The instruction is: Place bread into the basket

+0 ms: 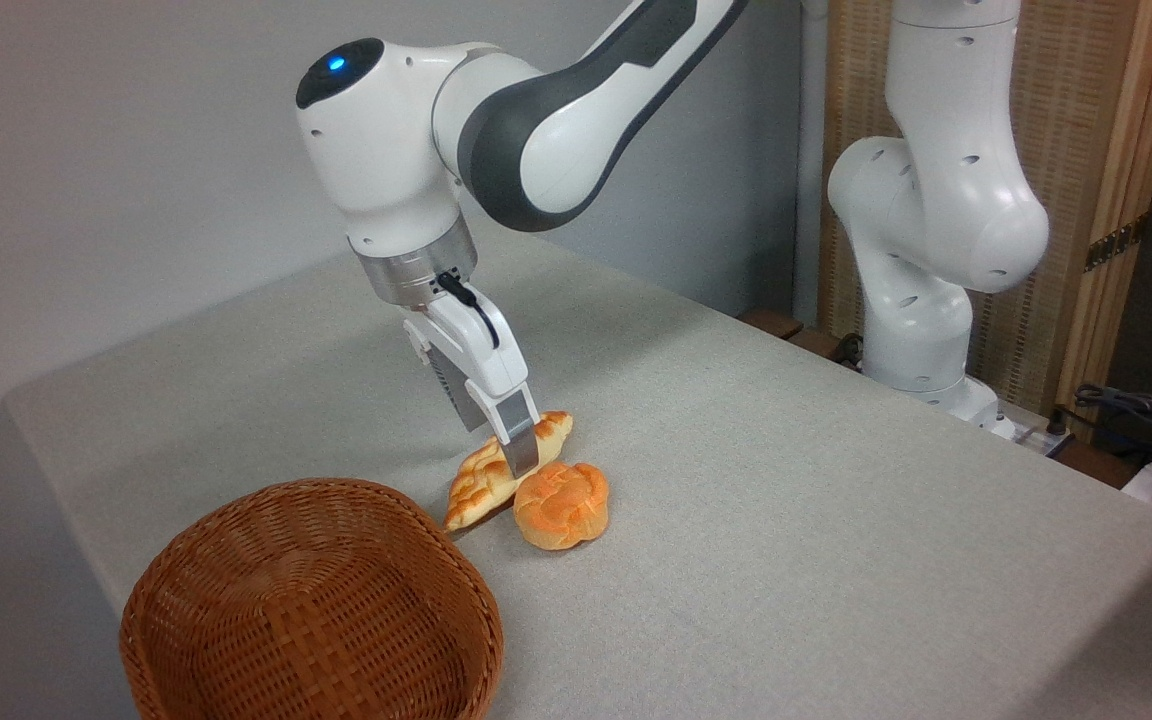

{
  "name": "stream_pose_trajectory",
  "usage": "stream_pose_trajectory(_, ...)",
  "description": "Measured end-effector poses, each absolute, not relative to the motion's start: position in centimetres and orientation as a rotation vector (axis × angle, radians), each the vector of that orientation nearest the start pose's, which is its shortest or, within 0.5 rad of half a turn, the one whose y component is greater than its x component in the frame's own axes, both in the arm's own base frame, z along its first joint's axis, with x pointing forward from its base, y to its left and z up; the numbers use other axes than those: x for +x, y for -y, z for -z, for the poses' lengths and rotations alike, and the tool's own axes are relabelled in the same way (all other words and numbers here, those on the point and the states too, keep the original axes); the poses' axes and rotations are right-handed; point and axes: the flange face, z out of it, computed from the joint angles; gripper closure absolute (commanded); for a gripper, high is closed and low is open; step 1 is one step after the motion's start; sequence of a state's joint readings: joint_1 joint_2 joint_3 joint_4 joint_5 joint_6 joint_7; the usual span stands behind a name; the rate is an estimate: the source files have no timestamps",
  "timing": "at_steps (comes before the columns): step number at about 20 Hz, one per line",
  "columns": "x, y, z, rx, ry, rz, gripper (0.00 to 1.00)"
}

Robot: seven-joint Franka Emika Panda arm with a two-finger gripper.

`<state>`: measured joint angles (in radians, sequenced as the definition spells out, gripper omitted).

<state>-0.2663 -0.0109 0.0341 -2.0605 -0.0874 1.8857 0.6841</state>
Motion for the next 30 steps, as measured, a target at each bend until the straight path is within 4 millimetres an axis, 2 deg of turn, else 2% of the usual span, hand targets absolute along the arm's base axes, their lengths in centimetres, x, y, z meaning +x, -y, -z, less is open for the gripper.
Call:
stream_pose_trajectory(10, 51.4, 14.6, -40.9, -2.913, -1.430, -0.243, 0.01)
stream_pose_trajectory(11, 51.4, 14.8, -40.9, -2.910, -1.434, -0.241, 0.16)
stream_pose_trajectory(12, 51.4, 14.8, -40.9, -2.909, -1.436, -0.240, 0.39)
stream_pose_trajectory(13, 51.4, 14.9, -40.8, -2.909, -1.436, -0.239, 0.54)
stream_pose_trajectory(14, 51.4, 14.9, -40.8, -2.909, -1.435, -0.239, 0.58)
stream_pose_trajectory(25, 51.5, 14.9, -40.9, -2.909, -1.436, -0.235, 0.55)
stream_pose_trajectory(30, 51.9, 15.1, -42.0, -2.905, -1.440, -0.196, 0.52)
